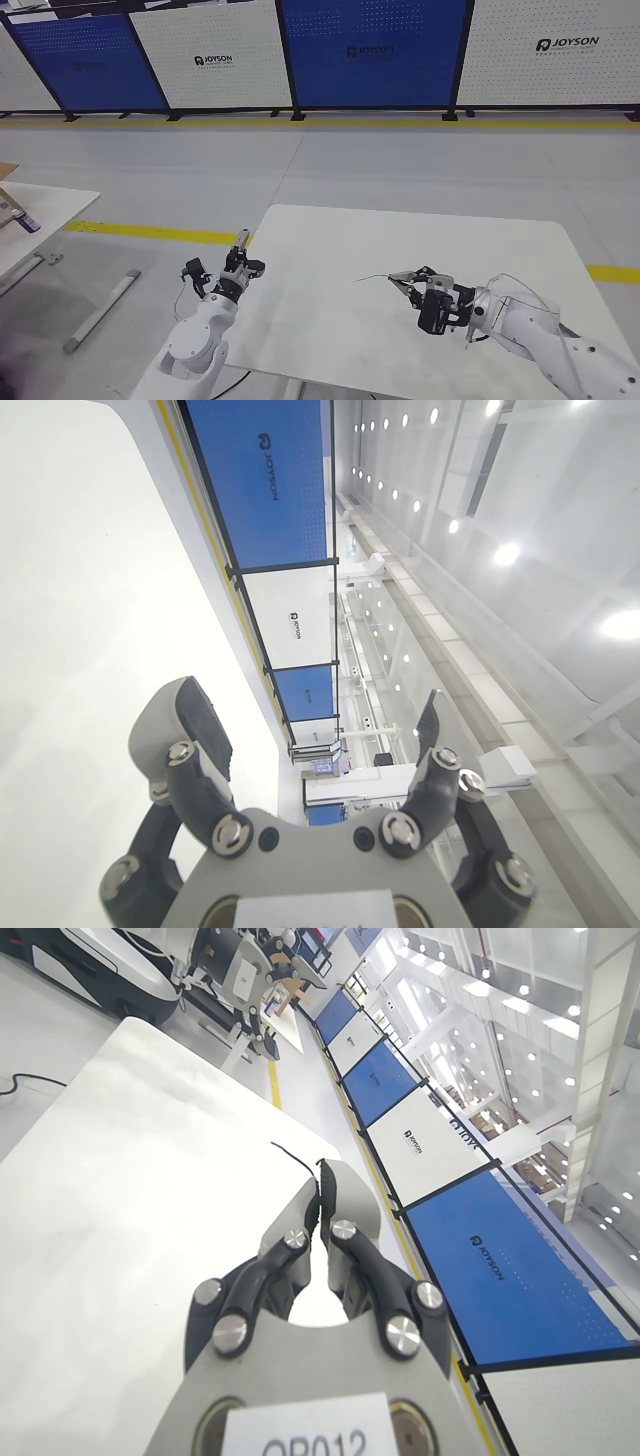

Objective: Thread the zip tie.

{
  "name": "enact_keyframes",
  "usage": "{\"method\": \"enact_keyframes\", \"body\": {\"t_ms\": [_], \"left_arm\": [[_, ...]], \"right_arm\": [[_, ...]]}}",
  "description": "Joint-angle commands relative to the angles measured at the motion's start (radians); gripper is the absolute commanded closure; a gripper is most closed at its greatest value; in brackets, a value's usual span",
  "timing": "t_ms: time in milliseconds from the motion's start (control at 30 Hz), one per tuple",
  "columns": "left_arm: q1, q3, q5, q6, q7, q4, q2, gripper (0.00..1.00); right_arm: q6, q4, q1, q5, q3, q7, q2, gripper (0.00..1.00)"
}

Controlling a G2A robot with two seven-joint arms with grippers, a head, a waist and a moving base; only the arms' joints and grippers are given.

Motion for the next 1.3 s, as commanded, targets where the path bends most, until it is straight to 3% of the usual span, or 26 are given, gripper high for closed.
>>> {"method": "enact_keyframes", "body": {"t_ms": [0, 200, 300, 433, 500, 600, 700, 1000, 1100, 1267], "left_arm": [[0.0, 0.0, 0.0, 0.0, 0.0, 0.0, 0.0, 0.0], [-0.013, 0.008, -0.019, 0.022, -0.01, -0.002, -0.002, 0.0], [-0.01, 0.007, -0.082, 0.097, -0.077, -0.05, -0.002, 0.0], [-0.007, -0.007, -0.198, 0.266, -0.133, -0.16, 0.0, 0.0], [-0.014, 0.003, -0.227, 0.34, -0.144, -0.192, 0.0, 0.0], [-0.014, 0.064, -0.239, 0.34, -0.143, -0.192, 0.006, 0.0], [-0.039, 0.126, -0.201, 0.34, -0.108, -0.166, 0.015, 0.0], [-0.04, 0.125, -0.204, 0.339, -0.109, -0.164, 0.015, 0.0], [-0.039, 0.091, -0.315, 0.34, -0.158, -0.132, 0.017, 0.0], [-0.021, 0.051, -0.426, 0.34, -0.277, -0.118, 0.045, 0.0]], "right_arm": [[0.0, 0.0, 0.0, 0.0, 0.0, 0.0, 0.0, 1.0], [0.0, 0.0, 0.0, 0.0, 0.0, 0.0, 0.0, 1.0], [0.0, 0.0, 0.0, 0.0, 0.0, 0.0, 0.0, 1.0], [0.0, 0.0, 0.0, 0.0, 0.0, 0.0, 0.0, 1.0], [0.0, 0.0, 0.0, 0.0, 0.0, 0.0, 0.0, 1.0], [0.0, 0.0, 0.0, 0.0, 0.0, 0.0, 0.0, 1.0], [0.0, 0.0, 0.0, 0.0, 0.0, 0.0, 0.0, 1.0], [0.001, 0.0, -0.002, -0.002, 0.001, 0.005, 0.0, 1.0], [0.026, -0.008, -0.016, -0.029, 0.022, 0.015, -0.002, 1.0], [0.017, -0.01, -0.007, -0.125, 0.019, 0.059, -0.027, 1.0]]}}
